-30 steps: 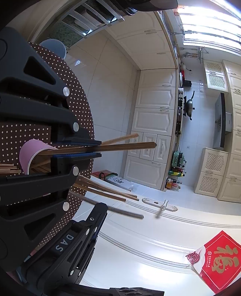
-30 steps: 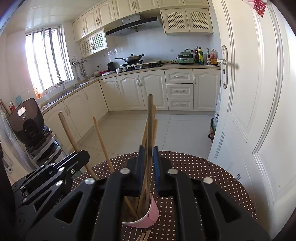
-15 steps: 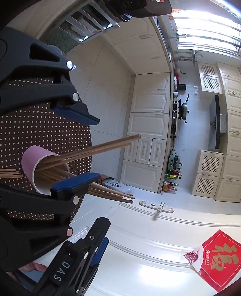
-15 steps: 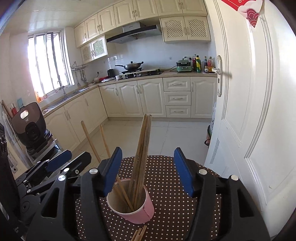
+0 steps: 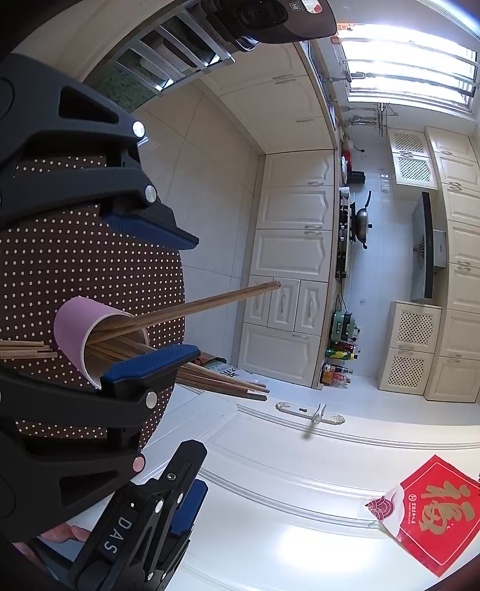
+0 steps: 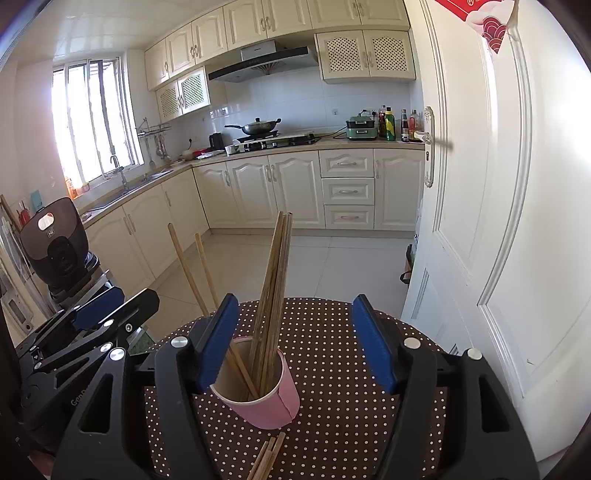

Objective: Organize utensils
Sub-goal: 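Open both tools to release the chopsticks into the pink cup, then move both open tools down to the chopsticks lying on the table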

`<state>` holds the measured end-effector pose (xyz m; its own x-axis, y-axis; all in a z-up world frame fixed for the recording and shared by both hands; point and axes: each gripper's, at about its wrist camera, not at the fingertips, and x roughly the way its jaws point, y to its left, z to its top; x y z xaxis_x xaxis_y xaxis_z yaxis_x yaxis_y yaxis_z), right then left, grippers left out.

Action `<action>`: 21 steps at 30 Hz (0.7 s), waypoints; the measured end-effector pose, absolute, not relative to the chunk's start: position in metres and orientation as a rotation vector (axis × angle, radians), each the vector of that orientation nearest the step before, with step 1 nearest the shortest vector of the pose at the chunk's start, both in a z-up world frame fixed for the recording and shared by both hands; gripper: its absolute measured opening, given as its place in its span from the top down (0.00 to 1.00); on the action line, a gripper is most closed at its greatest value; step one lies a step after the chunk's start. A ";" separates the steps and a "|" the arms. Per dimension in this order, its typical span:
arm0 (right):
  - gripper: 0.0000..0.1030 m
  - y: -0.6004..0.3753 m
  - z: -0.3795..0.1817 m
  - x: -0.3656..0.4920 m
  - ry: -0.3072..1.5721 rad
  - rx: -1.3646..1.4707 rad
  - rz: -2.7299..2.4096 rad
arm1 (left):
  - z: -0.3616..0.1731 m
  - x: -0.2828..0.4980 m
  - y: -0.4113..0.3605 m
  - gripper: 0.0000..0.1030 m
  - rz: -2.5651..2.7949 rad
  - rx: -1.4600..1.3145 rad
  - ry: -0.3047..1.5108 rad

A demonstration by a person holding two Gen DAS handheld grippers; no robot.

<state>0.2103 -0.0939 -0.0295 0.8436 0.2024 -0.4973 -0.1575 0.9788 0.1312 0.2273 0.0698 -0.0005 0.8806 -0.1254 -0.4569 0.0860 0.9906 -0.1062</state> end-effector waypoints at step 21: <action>0.20 -0.094 -0.028 0.166 0.527 0.054 0.206 | -0.008 0.182 0.074 0.38 -0.116 -0.059 0.494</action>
<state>0.1660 -0.0935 -0.0281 0.8441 0.2087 -0.4938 -0.1809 0.9780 0.1041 0.1816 0.0740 -0.0078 0.8741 -0.1255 -0.4692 0.0971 0.9917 -0.0845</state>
